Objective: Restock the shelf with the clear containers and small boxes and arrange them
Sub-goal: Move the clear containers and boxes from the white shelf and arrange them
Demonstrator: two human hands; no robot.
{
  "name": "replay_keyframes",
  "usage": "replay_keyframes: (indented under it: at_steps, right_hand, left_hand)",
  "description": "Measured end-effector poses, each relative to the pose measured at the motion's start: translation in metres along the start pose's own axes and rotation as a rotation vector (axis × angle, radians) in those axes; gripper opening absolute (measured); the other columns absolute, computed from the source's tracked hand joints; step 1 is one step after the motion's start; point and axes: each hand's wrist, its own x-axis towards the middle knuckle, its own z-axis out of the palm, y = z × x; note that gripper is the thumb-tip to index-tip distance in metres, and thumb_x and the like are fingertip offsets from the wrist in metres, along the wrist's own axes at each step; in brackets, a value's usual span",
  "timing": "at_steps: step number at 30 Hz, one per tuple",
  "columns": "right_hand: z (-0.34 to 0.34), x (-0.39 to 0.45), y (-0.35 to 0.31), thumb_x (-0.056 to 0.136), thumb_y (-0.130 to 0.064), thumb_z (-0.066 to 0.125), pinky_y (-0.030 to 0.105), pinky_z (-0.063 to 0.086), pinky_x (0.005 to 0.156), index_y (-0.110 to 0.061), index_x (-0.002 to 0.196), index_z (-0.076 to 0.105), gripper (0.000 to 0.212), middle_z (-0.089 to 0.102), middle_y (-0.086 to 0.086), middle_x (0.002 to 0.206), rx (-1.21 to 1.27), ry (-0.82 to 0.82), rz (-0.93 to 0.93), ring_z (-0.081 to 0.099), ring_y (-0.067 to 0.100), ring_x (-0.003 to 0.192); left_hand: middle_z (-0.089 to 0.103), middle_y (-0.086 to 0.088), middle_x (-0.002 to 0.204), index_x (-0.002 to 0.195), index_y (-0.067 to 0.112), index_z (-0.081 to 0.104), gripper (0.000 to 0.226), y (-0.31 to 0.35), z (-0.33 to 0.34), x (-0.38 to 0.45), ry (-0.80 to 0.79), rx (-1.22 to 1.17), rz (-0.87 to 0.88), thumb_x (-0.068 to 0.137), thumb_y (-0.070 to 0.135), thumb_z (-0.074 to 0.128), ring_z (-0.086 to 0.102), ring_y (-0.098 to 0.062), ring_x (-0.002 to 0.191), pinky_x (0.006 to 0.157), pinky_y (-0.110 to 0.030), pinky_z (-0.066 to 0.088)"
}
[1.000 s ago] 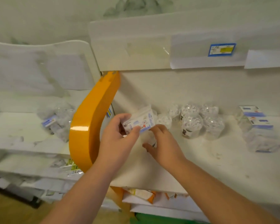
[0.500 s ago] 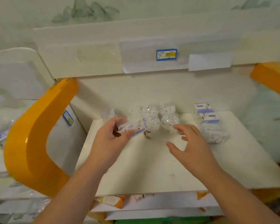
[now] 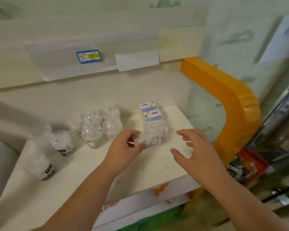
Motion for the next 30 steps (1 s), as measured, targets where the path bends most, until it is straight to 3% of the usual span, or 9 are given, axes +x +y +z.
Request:
replay_keyframes:
  at_steps: [4, 7, 10, 15, 21, 25, 30]
  right_hand:
    - [-0.013, -0.007, 0.010, 0.081, -0.042, 0.070, 0.031, 0.052, 0.091, -0.040, 0.125, 0.051, 0.048, 0.047, -0.022, 0.121, -0.042, -0.011, 0.027, 0.052, 0.001, 0.110]
    - [-0.018, -0.010, 0.015, 0.082, -0.041, 0.070, 0.028, 0.051, 0.091, -0.040, 0.126, 0.050, 0.048, 0.046, -0.023, 0.123, -0.050, -0.025, 0.035, 0.052, 0.000, 0.111]
    - [-0.021, -0.010, 0.018, 0.083, -0.040, 0.070, 0.022, 0.049, 0.090, -0.040, 0.126, 0.050, 0.048, 0.045, -0.024, 0.122, -0.057, -0.036, 0.039, 0.051, -0.001, 0.110]
    - [-0.025, -0.006, 0.016, 0.083, -0.040, 0.070, 0.017, 0.046, 0.089, -0.041, 0.126, 0.049, 0.048, 0.044, -0.025, 0.122, -0.067, -0.048, 0.039, 0.050, -0.003, 0.108]
    - [-0.021, 0.005, 0.008, 0.082, -0.040, 0.071, 0.016, 0.044, 0.089, -0.045, 0.121, 0.048, 0.045, 0.043, -0.035, 0.114, -0.022, -0.068, 0.011, 0.048, -0.011, 0.108]
    - [-0.004, 0.020, -0.010, 0.079, -0.032, 0.074, 0.024, 0.048, 0.094, -0.036, 0.121, 0.055, 0.046, 0.051, -0.023, 0.116, 0.076, -0.066, -0.068, 0.052, -0.004, 0.110]
    - [0.034, 0.035, -0.056, 0.078, -0.031, 0.075, 0.027, 0.046, 0.097, -0.032, 0.120, 0.059, 0.045, 0.053, -0.021, 0.114, 0.190, -0.113, -0.180, 0.054, 0.000, 0.109]
  left_hand:
    - [0.066, 0.004, 0.095, 0.091, 0.032, 0.061, 0.029, -0.011, 0.029, 0.006, -0.062, 0.020, -0.036, 0.078, 0.014, 0.079, 0.066, -0.010, 0.076, 0.068, -0.021, 0.051]
    - [0.067, 0.002, 0.098, 0.093, 0.027, 0.060, 0.027, -0.016, 0.042, 0.008, -0.045, 0.009, -0.096, 0.077, 0.017, 0.080, 0.070, -0.015, 0.078, 0.058, -0.026, 0.053]
    - [0.065, 0.002, 0.097, 0.091, 0.023, 0.057, 0.027, -0.018, 0.051, 0.010, -0.012, 0.000, -0.120, 0.076, 0.020, 0.080, 0.070, -0.009, 0.078, 0.048, -0.024, 0.050]
    - [0.058, 0.002, 0.103, 0.098, 0.029, 0.054, 0.038, -0.016, 0.051, 0.011, -0.005, 0.021, -0.126, 0.073, 0.028, 0.084, 0.068, -0.013, 0.083, 0.049, -0.019, 0.048]
    - [0.054, 0.011, 0.105, 0.109, 0.028, 0.055, 0.043, -0.008, 0.024, -0.003, 0.111, 0.134, -0.053, 0.075, 0.033, 0.082, 0.058, -0.003, 0.091, 0.067, -0.006, 0.044]
    - [0.053, 0.017, 0.106, 0.110, 0.031, 0.056, 0.038, 0.002, -0.017, -0.024, 0.246, 0.178, 0.023, 0.079, 0.031, 0.078, 0.056, 0.002, 0.098, 0.079, -0.014, 0.049]
    - [0.047, 0.020, 0.115, 0.119, 0.033, 0.054, 0.040, 0.015, -0.084, -0.067, 0.463, 0.279, 0.024, 0.083, 0.035, 0.072, 0.056, 0.001, 0.101, 0.080, -0.013, 0.045]
